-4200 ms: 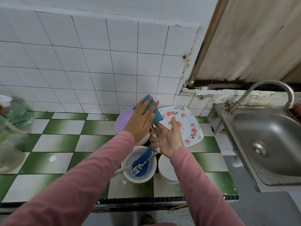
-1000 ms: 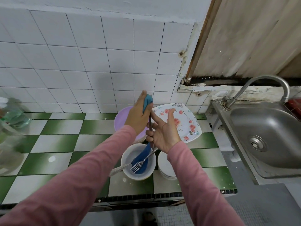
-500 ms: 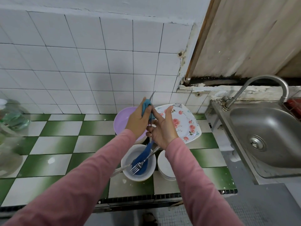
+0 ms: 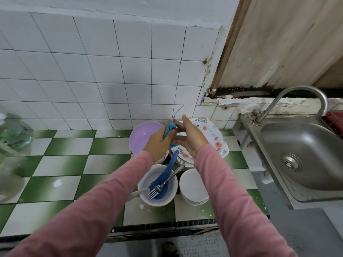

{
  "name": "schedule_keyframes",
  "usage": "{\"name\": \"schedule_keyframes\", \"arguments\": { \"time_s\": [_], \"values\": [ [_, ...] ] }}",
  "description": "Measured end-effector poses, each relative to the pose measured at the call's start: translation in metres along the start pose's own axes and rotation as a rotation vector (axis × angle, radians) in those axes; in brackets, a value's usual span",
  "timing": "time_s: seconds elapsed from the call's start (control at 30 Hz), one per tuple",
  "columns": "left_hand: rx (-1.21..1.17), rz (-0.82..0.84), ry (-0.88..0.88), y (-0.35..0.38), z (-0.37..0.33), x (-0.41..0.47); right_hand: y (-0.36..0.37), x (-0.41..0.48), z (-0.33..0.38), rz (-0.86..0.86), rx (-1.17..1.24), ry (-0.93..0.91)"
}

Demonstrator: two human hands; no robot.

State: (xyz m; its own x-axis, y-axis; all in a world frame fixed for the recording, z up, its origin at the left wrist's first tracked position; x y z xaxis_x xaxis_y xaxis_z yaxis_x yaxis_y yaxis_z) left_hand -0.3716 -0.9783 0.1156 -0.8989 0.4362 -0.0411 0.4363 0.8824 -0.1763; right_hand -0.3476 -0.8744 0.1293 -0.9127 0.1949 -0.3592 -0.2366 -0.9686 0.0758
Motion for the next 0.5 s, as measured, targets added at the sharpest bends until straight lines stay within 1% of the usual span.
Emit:
{"name": "schedule_keyframes", "arguments": {
  "time_s": [0.1,0.23,0.5],
  "values": [
    [-0.013,0.029,-0.014,-0.001,0.002,0.0,-0.004,0.007,0.0,-0.064,-0.078,0.006],
    [-0.032,0.062,-0.042,0.0,0.006,0.001,-0.009,0.017,-0.006,-0.11,-0.108,0.005],
    [-0.047,0.107,-0.085,-0.006,0.01,-0.002,-0.012,0.023,-0.01,-0.04,-0.02,0.02]
  ]
}}
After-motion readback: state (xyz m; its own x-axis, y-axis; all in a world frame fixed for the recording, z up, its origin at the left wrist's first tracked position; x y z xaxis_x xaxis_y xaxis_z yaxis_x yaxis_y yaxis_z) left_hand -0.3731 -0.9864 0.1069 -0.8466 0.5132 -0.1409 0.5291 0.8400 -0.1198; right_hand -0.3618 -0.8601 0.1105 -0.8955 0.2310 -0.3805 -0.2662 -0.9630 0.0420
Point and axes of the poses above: each hand's wrist, its own x-axis towards the middle knuckle, its own y-axis out of the palm, z = x × y, the point moved 8 cm from there along x, towards the middle knuckle, and after that the axes turned 5 degrees about -x, right-handed, at the moved point
